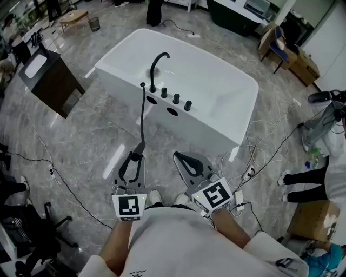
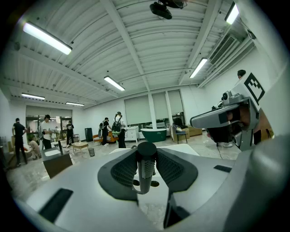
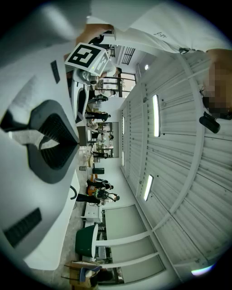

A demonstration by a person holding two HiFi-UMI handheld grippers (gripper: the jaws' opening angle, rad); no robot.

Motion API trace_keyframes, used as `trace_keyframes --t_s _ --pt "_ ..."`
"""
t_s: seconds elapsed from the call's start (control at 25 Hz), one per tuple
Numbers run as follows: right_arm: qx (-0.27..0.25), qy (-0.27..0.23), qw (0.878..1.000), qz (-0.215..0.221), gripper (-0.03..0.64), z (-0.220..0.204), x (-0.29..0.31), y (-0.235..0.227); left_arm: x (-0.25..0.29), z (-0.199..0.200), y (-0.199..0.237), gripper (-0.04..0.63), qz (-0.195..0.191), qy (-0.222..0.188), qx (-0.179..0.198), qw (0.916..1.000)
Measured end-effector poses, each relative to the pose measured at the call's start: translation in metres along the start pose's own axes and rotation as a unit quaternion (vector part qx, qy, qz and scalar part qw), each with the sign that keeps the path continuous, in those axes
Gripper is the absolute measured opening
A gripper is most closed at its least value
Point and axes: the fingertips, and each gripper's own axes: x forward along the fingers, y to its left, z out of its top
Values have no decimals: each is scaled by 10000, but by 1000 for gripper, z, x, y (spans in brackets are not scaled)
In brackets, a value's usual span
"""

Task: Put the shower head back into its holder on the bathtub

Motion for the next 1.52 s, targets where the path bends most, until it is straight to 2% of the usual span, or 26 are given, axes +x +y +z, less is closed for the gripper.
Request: trace_keyframes --t_s 0.92,1.52 --pt "-41 44 9999 92 20 1 10 2 5 -3 4 135 -91 -42 -80 9999" --pt "-75 130 9995 -260 20 9 45 32 -12 -16 41 135 -473 -114 -128 9987"
